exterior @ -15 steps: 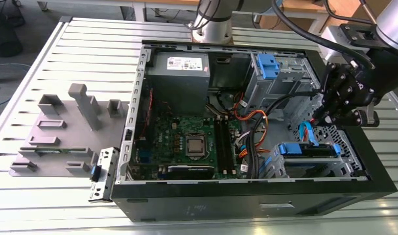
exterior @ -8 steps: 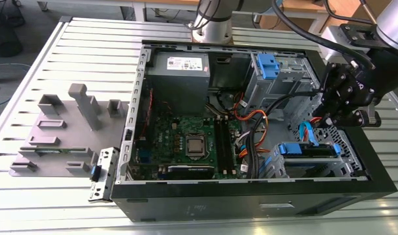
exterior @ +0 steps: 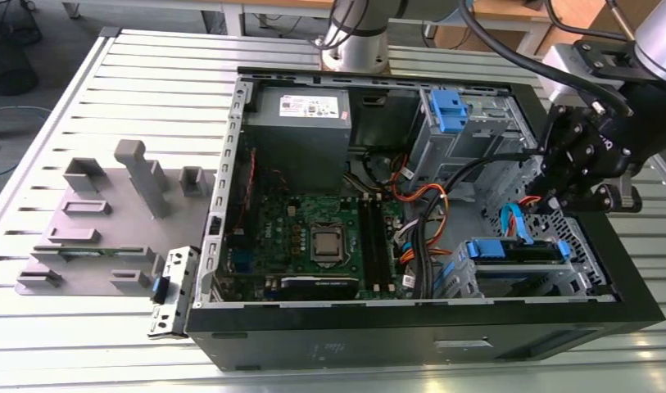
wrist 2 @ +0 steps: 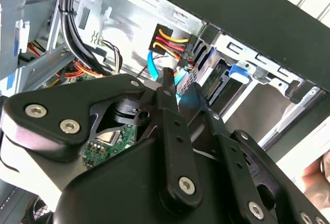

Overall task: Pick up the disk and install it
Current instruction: 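Insert the second disk wire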

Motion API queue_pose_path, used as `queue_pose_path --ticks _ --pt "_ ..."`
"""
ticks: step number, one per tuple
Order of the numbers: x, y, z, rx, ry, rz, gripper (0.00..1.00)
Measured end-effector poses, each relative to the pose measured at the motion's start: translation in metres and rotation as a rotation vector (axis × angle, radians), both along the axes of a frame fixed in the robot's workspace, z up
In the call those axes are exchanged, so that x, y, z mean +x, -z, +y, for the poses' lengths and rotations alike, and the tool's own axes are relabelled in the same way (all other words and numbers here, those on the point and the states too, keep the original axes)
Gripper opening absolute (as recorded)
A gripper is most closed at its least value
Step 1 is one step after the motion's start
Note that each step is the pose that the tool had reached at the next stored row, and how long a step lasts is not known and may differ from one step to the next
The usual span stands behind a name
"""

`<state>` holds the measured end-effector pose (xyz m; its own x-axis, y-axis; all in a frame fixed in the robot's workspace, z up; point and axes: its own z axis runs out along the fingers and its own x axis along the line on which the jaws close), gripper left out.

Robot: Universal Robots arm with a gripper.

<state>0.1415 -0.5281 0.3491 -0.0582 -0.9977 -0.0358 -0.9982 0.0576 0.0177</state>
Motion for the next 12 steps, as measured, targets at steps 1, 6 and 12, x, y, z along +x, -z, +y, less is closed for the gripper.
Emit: queue_pose_path --ticks 1,6,12 --pt "0.001 0.0001 0.0 0.0001 0.0 0.0 0.31" --pt "0.006 0.0007 0.0 0.0 0.0 0.0 0.31" --pt "0.0123 0.0018 0.0 0.0001 0.0 0.0 0.31"
